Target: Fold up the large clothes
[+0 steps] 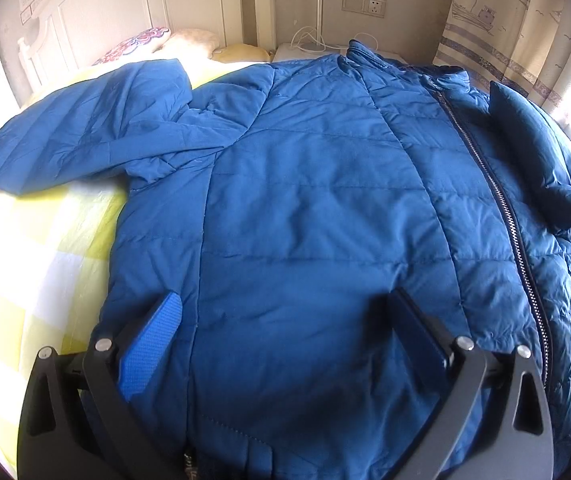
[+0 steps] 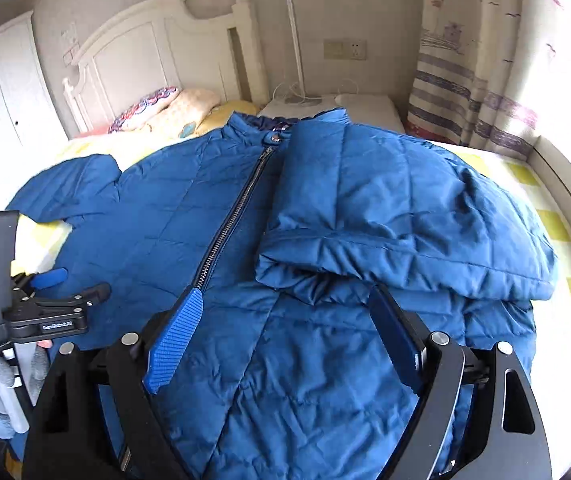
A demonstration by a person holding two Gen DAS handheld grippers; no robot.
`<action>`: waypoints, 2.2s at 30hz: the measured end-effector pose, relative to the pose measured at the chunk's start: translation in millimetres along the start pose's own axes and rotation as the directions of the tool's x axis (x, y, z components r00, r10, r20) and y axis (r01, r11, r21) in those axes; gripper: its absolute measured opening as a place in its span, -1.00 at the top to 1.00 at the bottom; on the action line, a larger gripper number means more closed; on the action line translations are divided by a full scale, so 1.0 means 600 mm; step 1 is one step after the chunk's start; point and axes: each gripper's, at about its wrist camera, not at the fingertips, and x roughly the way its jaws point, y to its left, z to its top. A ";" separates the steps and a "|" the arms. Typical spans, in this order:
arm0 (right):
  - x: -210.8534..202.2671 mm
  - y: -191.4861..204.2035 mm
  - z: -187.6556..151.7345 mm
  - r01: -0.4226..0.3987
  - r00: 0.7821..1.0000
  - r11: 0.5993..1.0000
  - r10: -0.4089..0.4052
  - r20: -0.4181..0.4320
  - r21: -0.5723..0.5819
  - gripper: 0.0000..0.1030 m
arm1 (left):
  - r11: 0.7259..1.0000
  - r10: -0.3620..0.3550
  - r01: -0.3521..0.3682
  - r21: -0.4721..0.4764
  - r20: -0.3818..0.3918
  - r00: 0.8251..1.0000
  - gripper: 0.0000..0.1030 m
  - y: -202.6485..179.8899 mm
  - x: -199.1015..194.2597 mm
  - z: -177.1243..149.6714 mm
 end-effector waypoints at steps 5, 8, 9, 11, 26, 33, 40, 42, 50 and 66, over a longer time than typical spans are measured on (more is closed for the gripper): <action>-0.083 -0.090 -0.072 0.064 0.996 0.981 -0.075 0.055 0.186 -0.45 | 0.998 -0.019 0.017 0.061 0.031 0.999 -0.90 -0.027 -0.029 0.004; -0.097 -0.140 -0.115 0.079 0.995 0.955 -0.091 0.028 0.287 -0.39 | 0.976 -0.100 0.068 0.209 0.146 0.984 -0.92 -0.113 -0.100 0.018; -0.097 -0.150 -0.130 0.072 0.996 0.945 -0.084 0.025 0.320 -0.37 | 0.956 -0.120 0.062 0.286 0.191 0.974 -0.93 -0.156 -0.123 0.023; -0.095 -0.163 -0.146 0.038 0.998 0.932 -0.057 0.041 0.361 -0.32 | 0.899 -0.159 0.033 0.436 0.256 0.954 -0.93 -0.249 -0.156 0.028; -0.097 -0.181 -0.152 -0.054 0.995 0.921 0.020 0.093 0.386 -0.32 | 0.652 -0.337 0.233 0.722 0.000 0.942 0.52 -0.592 -0.057 0.075; -0.096 -0.188 -0.151 -0.080 0.993 0.916 0.041 0.106 0.393 -0.32 | 0.756 -0.654 0.636 0.153 0.185 0.734 0.59 -0.275 -0.121 0.144; -0.092 -0.190 -0.150 -0.097 0.993 0.913 0.060 0.104 0.397 -0.34 | 0.723 -0.590 0.632 -0.281 0.225 0.775 -0.50 0.029 -0.035 0.055; -0.092 -0.191 -0.151 -0.095 0.993 0.913 0.060 0.101 0.397 -0.34 | 0.699 -0.592 0.626 -0.345 0.212 0.778 -0.51 0.069 -0.009 0.040; -0.093 -0.187 -0.153 -0.072 0.995 0.913 0.039 0.090 0.401 -0.33 | 0.543 -0.636 0.657 -0.523 0.254 0.729 -0.52 0.116 0.051 0.069; -0.097 -0.186 -0.162 -0.067 0.995 0.911 0.031 0.095 0.407 -0.33 | 0.728 -0.443 0.614 -0.304 0.475 0.760 0.99 0.084 -0.074 0.103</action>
